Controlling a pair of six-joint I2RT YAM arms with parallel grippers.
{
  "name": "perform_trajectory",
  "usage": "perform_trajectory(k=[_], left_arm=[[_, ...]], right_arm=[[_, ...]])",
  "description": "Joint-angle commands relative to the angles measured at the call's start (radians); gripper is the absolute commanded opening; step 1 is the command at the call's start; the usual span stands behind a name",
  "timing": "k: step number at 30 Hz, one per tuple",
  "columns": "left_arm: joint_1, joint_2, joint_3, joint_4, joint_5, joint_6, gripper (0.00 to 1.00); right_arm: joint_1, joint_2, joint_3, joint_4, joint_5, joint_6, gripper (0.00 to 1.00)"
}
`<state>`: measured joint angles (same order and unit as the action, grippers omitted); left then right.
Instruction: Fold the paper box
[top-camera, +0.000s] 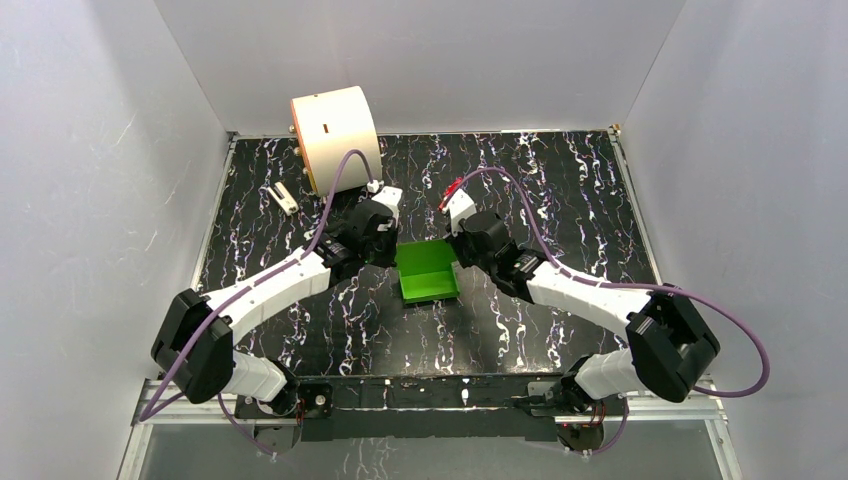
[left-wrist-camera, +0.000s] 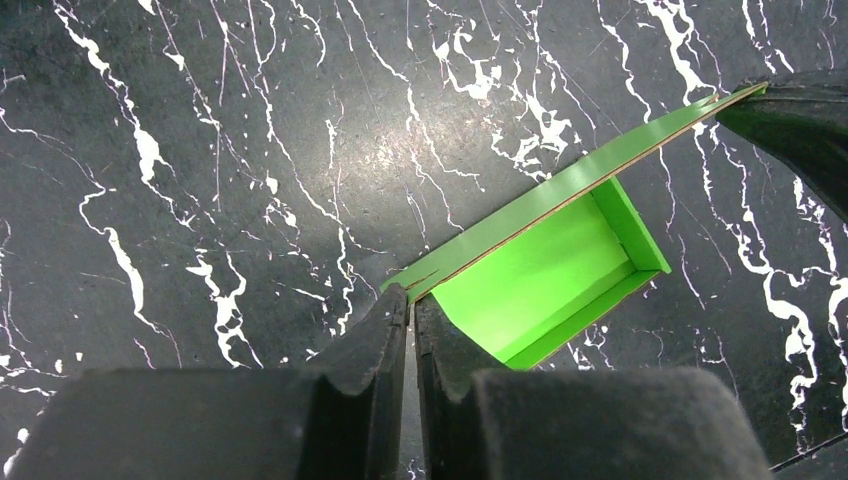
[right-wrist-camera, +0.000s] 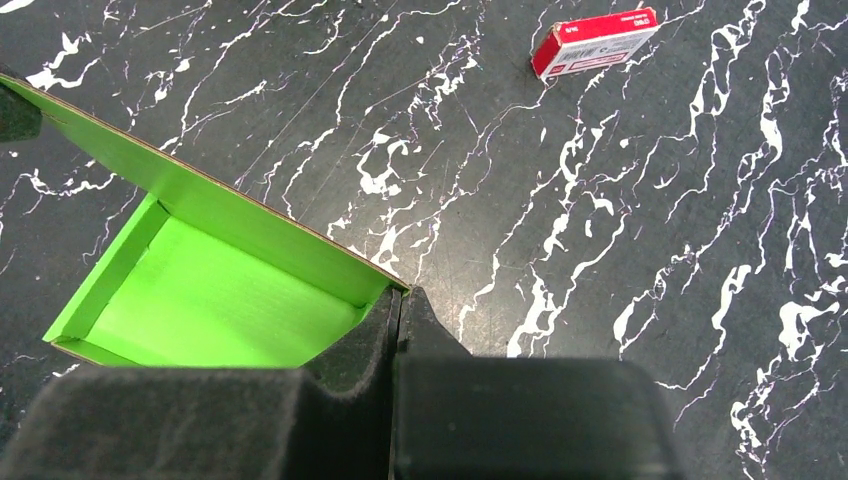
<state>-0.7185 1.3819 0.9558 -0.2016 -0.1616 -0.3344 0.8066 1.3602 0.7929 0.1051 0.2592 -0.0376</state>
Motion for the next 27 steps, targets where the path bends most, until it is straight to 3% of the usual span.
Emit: perform_trajectory(k=[1,10,18,27], left_arm=[[-0.016,-0.049,0.028,0.056,0.014,0.084,0.09],[0.015,-0.031,0.132,-0.159,0.116,0.295,0.17],[0.135,-0.059,0.138,-0.214,0.381,0.452,0.28],[0.152,-0.038,0.127,-0.209,0.394,0.489,0.35]], right_arm=[[0.022,-0.011,0.009,0.064,-0.039,-0.06,0.0],[-0.013,-0.051,-0.031,0.053,-0.173,-0.162,0.0],[-0.028,-0.035,-0.013,0.038,-0.223,-0.176,0.0],[-0.03,-0.028,-0.015,0.05,-0.253,-0.176,0.0]])
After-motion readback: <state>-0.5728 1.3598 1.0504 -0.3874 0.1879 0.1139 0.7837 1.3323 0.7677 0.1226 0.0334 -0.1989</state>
